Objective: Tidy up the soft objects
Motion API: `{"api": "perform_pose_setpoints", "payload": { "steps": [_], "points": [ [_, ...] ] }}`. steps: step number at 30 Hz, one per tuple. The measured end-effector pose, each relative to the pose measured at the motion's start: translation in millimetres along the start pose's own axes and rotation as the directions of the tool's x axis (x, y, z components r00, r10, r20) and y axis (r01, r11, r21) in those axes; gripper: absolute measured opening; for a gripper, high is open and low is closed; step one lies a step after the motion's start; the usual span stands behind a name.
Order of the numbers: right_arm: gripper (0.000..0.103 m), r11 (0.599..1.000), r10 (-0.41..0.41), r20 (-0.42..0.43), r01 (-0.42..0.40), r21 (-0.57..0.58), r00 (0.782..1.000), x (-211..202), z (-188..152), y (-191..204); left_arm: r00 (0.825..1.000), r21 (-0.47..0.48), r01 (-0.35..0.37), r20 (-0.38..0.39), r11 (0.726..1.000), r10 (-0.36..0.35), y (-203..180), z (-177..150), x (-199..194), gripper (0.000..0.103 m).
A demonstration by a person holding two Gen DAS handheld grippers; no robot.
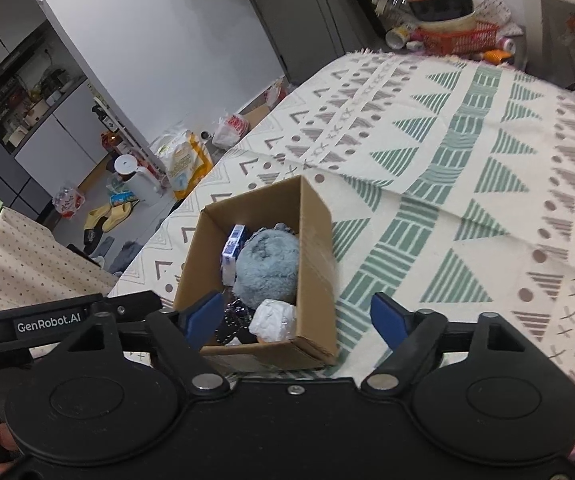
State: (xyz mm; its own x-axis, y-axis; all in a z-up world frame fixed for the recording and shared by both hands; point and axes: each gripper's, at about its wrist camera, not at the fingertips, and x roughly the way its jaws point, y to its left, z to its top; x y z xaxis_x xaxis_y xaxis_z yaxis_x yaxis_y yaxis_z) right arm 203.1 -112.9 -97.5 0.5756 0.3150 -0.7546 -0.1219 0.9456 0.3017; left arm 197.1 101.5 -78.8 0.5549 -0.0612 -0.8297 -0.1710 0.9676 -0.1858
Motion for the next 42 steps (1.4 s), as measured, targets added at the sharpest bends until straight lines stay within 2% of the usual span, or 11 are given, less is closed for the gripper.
{"api": "perform_pose_setpoints", "payload": {
  "steps": [8,10,14,19,24,28,42],
  "points": [
    [0.099,0.999,-0.037,0.087,0.037,-0.006,0.996,-41.4,-4.7,-10.1,1.000,0.016,0.005,0.030,1.000,-0.006,-17.5,-11.4,-30.3,0.081],
    [0.103,0.999,-0.040,0.109,0.041,-0.008,0.993,-51.8,-5.6,-13.9,0.999,0.017,0.012,0.045,1.000,-0.013,-20.9,-14.1,-38.3,0.090],
    [0.103,0.999,-0.024,0.148,0.028,-0.022,0.989,-73.1,-8.3,-19.7,0.996,0.044,-0.015,0.091,0.999,0.011,-30.8,-22.4,-55.5,0.098],
    [0.103,0.999,-0.034,0.186,0.040,-0.027,0.982,-96.7,-18.4,-25.2,0.994,0.074,0.006,0.112,0.997,-0.014,-42.4,-34.7,-70.1,0.103],
    [0.103,0.999,-0.032,0.224,0.040,-0.032,0.974,-119.2,-27.5,-29.8,0.989,0.098,0.029,0.140,0.995,-0.042,-51.4,-47.0,-90.1,0.103],
    [0.103,0.999,-0.013,0.238,0.023,-0.036,0.971,-137.8,-31.5,-32.3,0.986,0.112,0.020,0.164,0.994,-0.038,-57.3,-51.5,-104.9,0.103],
    [0.103,0.995,-0.036,0.279,0.060,-0.078,0.960,-196.5,-54.8,-31.5,0.969,0.171,0.011,0.240,0.985,-0.052,-74.5,-88.5,-165.1,0.103]
  ]
}}
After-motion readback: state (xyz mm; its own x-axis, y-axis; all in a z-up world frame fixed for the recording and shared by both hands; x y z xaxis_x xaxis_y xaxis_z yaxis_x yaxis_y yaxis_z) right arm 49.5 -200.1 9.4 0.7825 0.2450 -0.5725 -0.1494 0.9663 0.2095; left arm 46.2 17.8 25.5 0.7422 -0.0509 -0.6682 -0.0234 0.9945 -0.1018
